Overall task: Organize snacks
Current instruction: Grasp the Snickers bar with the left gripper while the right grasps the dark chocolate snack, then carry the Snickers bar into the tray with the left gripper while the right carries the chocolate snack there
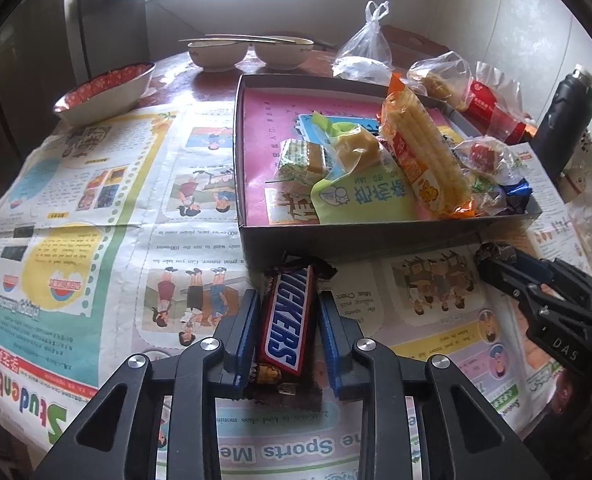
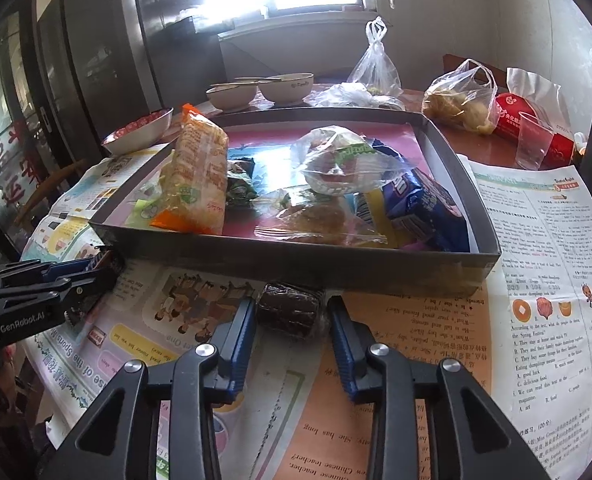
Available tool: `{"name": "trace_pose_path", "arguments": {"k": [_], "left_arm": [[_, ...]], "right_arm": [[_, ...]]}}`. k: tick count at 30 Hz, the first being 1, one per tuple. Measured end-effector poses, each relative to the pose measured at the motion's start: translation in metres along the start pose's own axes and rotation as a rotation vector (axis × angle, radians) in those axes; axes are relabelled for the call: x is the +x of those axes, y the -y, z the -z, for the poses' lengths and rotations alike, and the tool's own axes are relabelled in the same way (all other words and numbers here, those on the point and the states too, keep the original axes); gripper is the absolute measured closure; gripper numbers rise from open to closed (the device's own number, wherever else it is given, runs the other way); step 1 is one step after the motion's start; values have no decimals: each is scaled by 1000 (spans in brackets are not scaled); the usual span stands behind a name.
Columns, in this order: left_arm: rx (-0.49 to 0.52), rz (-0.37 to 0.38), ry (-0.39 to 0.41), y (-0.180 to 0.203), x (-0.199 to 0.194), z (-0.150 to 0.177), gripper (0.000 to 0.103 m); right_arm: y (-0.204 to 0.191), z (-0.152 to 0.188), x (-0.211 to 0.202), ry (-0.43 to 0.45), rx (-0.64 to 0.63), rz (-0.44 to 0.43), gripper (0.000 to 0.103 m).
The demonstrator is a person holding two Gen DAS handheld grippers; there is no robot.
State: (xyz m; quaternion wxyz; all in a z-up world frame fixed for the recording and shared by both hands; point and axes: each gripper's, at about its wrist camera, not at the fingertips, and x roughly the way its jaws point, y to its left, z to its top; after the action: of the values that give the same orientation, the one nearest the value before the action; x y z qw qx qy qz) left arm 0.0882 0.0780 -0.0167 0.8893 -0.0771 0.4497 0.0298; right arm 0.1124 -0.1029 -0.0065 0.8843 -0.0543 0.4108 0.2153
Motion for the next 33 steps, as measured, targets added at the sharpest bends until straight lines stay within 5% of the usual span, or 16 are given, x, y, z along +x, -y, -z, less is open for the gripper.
{"name": "trace_pose_path", "arguments": {"k": [5,33], "left_arm": [[-49,65,-3,-9,-3,0,74],[-106,55,225,-15,-57,-42,74]], "right_arm": [[-5,0,-7,15,-12,-15,66],[-20,-33,-37,138,-49,-46,67]]}}
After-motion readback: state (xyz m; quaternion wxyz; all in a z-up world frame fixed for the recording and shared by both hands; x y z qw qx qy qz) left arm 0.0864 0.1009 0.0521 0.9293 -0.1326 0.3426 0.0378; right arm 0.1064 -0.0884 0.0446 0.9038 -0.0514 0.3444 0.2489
